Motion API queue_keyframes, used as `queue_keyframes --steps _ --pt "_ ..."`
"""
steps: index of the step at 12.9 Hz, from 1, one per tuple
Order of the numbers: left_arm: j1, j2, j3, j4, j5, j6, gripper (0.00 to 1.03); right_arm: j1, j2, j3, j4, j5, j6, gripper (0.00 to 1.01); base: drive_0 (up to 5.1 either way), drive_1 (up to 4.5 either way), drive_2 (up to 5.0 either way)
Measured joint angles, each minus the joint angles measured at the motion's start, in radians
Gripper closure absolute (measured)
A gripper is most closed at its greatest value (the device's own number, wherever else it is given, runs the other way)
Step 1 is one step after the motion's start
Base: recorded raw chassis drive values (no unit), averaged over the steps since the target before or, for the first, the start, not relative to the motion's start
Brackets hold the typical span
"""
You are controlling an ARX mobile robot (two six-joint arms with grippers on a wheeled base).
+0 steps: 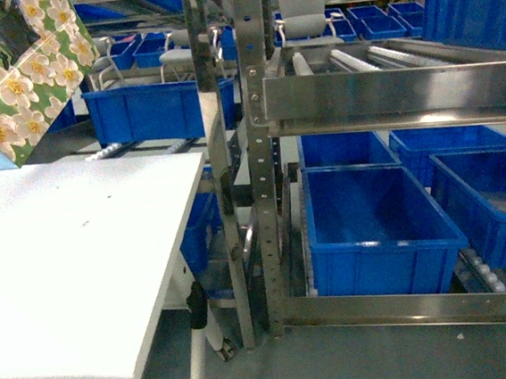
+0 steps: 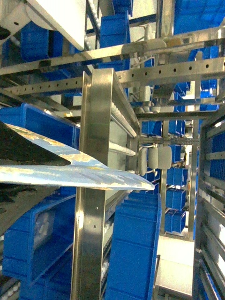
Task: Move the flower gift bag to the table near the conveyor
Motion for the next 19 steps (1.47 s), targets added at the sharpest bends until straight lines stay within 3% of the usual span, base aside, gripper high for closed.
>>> queue_keyframes --steps 19 --pt "-0.001 0.0 0.0 0.0 0.0 0.0 1.01 0.0 0.0 0.0 0.002 0.0 0.0 0.98 -4.9 1.55 3.3"
